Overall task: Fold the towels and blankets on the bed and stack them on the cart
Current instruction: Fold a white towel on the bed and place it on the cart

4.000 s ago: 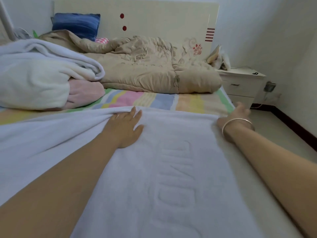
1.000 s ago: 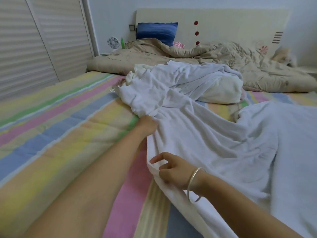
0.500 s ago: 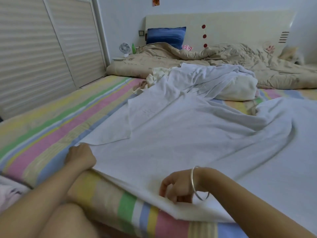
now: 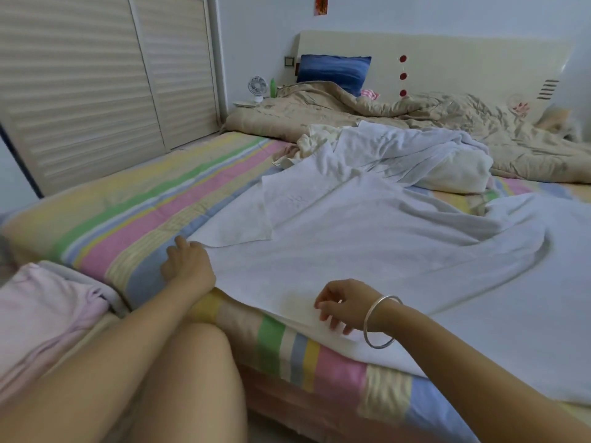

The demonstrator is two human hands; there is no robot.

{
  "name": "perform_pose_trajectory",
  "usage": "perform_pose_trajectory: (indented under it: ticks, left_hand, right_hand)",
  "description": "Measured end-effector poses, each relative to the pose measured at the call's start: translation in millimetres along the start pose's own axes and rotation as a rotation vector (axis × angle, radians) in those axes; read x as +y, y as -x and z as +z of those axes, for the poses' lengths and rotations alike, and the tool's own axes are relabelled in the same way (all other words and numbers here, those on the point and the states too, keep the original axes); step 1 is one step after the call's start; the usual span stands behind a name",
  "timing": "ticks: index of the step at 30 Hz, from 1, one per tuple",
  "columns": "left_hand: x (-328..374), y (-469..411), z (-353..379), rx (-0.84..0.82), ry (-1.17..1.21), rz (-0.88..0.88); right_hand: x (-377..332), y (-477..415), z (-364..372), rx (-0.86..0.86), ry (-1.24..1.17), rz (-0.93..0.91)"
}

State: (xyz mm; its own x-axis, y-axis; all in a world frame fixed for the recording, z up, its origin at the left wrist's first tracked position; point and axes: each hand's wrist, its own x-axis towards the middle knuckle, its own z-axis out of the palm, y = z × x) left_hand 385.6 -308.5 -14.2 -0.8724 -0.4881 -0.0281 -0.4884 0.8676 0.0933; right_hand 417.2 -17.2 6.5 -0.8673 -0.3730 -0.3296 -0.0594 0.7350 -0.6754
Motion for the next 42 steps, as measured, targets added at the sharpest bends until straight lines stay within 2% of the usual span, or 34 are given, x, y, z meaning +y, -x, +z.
perform_pose_trajectory:
  ticks: [2, 5, 10, 14, 15, 17, 19, 22, 25, 29, 33, 37, 38, 42]
  left_hand:
    - [4.8, -4.2, -0.3, 0.127, -0.013, 0.098]
    - [18.1, -23.2, 7.1, 0.241, 0.001, 0.318]
    - [56.3, -67.9, 28.9, 0.263, -0.037, 0.592]
    - [79.1, -104.8, 28.3, 0.238, -0.098, 0.633]
    - [76.5, -117.6, 22.2, 0.315, -0.082, 0.618]
    - [60.7, -135.2, 3.3, 0.436, -0.031, 0.474]
    - [22.9, -155.2, -9.0, 0.34, 0.059, 0.246]
    - [-62.3, -185.1, -10.7, 0.348, 0.043, -0.018]
    - [-125.8, -196.1, -1.7, 0.285, 0.071, -0.158]
    - [-153.1, -198.4, 6.0, 0.221, 0.11, -0.141]
    - [-185.1, -205.9, -6.0, 0.15, 0.146, -0.157]
    - [-221.9, -205.0, -4.4, -0.172, 0.04, -0.068]
    - [-222.4, -205.2, -7.1, -0.205, 0.013, -0.053]
    - [-193.0, -218.9, -34.1, -0.092, -0.093, -0.028]
  right_hand:
    - [-4.7, -12.8, 1.6, 0.092, 0.039, -0.052]
    - [-15.2, -40.4, 6.8, 0.178, -0.038, -0.061]
    - [-34.5, -106.1, 13.2, 0.166, -0.227, 0.05]
    - [-47.8, -146.2, 15.6, 0.145, -0.24, 0.043]
    - [-52.4, -156.1, 17.2, 0.148, -0.245, 0.037]
    - [-56.9, -165.2, 18.6, 0.164, -0.254, 0.035]
    - [-64.5, -177.1, 22.6, 0.183, -0.263, 0.043]
    - [-85.3, -196.1, 35.4, 0.202, -0.324, 0.046]
    - [-114.4, -211.3, 53.8, 0.2, -0.309, 0.0]
    - [-148.6, -230.6, 79.1, 0.177, -0.281, -0.062]
    - [-166.4, -258.0, 82.4, 0.206, -0.097, -0.135]
    - [-186.6, -287.2, 68.4, 0.309, 0.145, -0.162]
    - [-192.1, -293.8, 63.2, 0.339, 0.233, -0.175]
    - [-209.7, -332.2, 46.6, 0.404, 0.455, -0.227]
